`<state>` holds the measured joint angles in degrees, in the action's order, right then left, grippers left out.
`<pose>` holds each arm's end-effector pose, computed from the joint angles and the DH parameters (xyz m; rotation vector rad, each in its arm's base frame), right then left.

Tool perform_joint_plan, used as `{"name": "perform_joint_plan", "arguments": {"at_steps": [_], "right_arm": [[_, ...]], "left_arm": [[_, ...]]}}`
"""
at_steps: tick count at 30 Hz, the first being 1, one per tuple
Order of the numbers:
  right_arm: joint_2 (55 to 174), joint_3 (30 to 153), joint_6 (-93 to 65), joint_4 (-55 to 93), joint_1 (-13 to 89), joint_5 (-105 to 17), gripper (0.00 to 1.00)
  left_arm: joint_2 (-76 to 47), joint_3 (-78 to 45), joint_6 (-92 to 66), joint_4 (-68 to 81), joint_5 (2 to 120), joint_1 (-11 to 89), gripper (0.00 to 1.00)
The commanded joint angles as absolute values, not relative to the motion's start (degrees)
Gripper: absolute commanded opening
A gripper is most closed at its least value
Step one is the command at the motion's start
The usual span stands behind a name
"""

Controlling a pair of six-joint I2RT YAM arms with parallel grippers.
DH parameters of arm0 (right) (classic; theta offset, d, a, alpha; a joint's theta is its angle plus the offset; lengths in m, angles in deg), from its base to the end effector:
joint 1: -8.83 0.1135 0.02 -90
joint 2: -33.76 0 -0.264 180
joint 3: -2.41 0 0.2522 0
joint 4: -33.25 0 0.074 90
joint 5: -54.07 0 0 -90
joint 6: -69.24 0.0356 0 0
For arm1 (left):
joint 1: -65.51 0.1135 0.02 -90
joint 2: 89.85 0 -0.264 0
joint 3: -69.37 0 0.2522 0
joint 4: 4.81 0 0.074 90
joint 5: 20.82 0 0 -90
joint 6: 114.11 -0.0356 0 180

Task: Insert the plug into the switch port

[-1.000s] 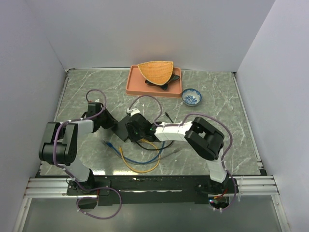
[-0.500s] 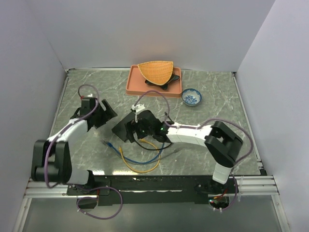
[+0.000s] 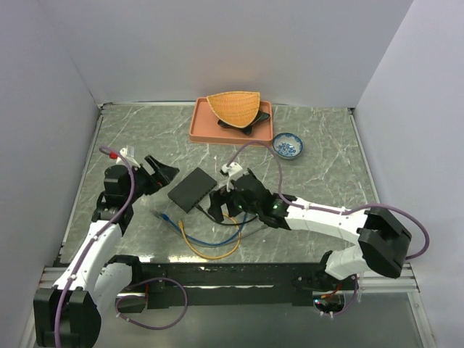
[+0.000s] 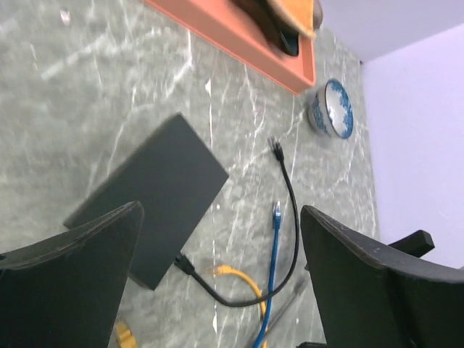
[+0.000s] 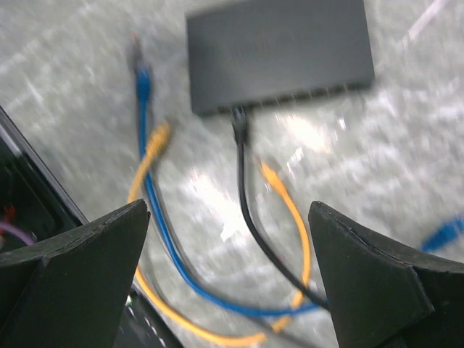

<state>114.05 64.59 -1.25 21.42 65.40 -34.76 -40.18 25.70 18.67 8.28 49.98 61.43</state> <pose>0.1715 0.2584 0.2406 -0.6839 2.0810 0.7626 0.2003 -0.0260 0.2532 -0.4283 1.9349 -0.8625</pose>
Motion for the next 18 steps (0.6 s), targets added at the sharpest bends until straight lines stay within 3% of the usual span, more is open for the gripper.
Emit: {"name": "perform_joint_plan", "arguments": {"at_steps": [1, 9, 18], "right_arm": [[110.93, 59.59, -1.34, 23.52, 64.99, -33.73, 0.99], [114.35, 63.61, -1.78, 20.63, 69.72, -31.11, 0.95], [126.48, 75.23, -4.33, 15.97, 79.12, -26.18, 0.91]], "left_arm": [[-40.64, 28.27, 22.47, 1.65, 47.03, 61.55, 0.96], [-31.59, 18.96, 20.89, 15.27, 55.20, 61.55, 0.97], [-33.69, 18.43, 20.19, 18.61, 60.65, 61.55, 0.97]]}}
